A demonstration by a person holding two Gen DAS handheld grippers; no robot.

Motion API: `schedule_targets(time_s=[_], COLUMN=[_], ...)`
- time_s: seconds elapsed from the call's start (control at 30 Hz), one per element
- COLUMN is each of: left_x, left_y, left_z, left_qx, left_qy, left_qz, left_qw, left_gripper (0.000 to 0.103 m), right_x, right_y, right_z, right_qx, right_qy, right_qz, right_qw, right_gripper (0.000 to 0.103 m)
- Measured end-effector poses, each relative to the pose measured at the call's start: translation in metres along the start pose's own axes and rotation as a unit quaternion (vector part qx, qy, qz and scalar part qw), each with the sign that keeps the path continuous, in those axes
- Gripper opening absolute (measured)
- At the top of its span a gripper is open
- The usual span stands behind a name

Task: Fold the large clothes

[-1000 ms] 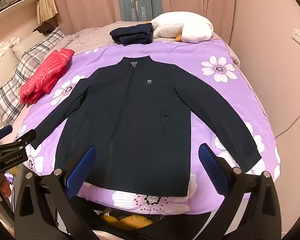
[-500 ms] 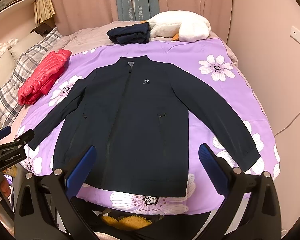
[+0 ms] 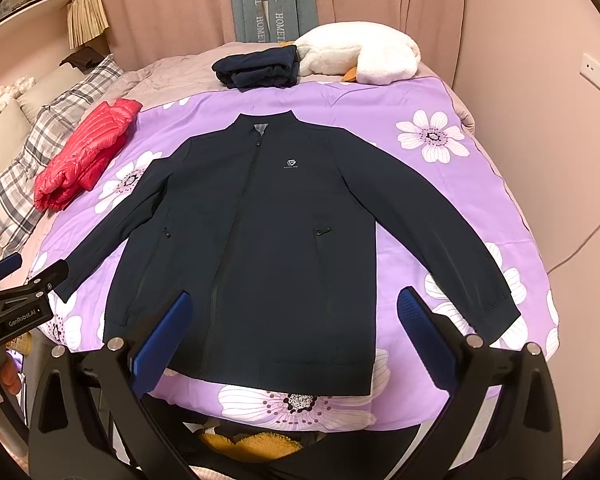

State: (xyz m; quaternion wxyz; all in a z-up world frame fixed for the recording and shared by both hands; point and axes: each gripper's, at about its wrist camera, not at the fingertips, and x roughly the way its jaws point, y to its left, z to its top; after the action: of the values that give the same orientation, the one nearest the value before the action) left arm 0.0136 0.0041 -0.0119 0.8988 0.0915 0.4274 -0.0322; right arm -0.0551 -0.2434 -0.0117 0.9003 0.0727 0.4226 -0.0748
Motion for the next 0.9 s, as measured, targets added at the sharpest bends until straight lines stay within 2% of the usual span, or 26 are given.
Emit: schedule_targets(time_s=[0.9], left_x=[0.0053], left_y=[0.0009], left_z=[-0.0039], left_qx=[-0.004], left_qy=[0.002], left_qz=[-0.007], left_qw=[1.0], left_gripper=[0.101], right_x=[0.0086], right_y=[0.0068], right_z=[-0.0021], right_qx=[-0.003], right_qy=[0.005], right_qz=[0.001], right_qw=[1.0], right_gripper=[0.102])
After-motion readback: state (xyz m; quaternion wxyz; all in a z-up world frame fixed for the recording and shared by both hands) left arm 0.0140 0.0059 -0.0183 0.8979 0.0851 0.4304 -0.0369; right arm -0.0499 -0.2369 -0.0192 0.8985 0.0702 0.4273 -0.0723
